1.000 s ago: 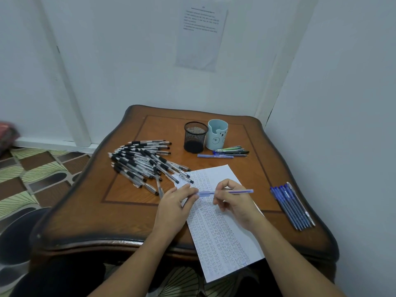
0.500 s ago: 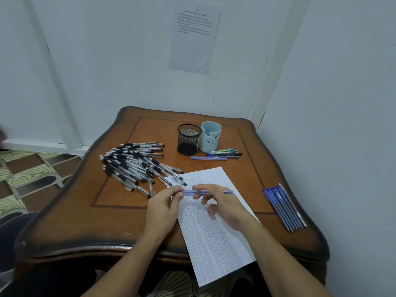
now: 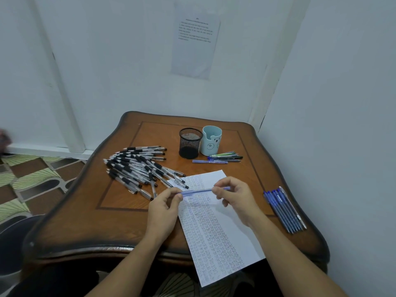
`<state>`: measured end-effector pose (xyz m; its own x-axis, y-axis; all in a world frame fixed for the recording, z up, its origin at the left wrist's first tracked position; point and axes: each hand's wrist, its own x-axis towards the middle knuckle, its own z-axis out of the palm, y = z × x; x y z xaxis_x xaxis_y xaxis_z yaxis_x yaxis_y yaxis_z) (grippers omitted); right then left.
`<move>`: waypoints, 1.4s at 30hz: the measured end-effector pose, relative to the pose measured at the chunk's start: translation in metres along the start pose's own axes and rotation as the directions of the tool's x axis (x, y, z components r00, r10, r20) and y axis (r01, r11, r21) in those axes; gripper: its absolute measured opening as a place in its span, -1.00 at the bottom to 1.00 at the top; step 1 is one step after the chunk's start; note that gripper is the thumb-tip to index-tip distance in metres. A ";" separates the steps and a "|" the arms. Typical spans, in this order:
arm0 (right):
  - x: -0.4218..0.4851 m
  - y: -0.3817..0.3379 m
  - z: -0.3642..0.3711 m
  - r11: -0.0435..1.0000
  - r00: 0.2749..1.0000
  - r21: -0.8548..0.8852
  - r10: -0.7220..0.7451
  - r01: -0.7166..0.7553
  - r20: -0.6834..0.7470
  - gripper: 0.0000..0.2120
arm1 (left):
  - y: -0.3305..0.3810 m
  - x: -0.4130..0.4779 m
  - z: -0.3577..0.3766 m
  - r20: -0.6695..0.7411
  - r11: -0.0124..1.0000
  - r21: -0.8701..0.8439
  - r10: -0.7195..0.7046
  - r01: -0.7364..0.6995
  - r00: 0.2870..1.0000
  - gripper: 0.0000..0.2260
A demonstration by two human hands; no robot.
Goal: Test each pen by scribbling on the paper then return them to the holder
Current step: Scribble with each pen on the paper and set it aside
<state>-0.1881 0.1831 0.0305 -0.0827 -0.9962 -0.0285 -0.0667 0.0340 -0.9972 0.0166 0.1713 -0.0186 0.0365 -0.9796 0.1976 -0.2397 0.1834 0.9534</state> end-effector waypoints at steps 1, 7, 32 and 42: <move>-0.001 0.001 -0.006 0.999 1.000 -0.033 -0.006 0.006 -0.001 -0.93 | 0.000 0.001 -0.001 -0.004 1.000 -0.001 0.003 -0.003 1.000 -0.82; -0.002 0.010 -0.018 0.747 0.987 -0.649 -0.066 0.146 0.147 -0.87 | 0.001 -0.003 0.000 0.030 0.998 0.050 0.043 -0.045 0.999 -0.82; -0.017 0.035 -0.183 0.718 0.783 -0.509 0.080 -0.474 -0.617 -0.78 | -0.008 0.008 0.007 0.494 0.784 0.522 0.044 -0.337 0.868 -0.17; -0.024 0.036 -0.181 0.709 0.818 -0.534 0.105 -0.460 -0.566 -0.72 | -0.009 0.009 0.011 0.533 0.676 0.625 -0.006 -0.389 0.846 -0.05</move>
<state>-0.3688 0.2223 0.0079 -0.6375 -0.7653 -0.0885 -0.5399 0.5257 -0.6574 0.0087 0.1601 -0.0274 -0.4849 -0.8736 0.0401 -0.7830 0.4541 0.4251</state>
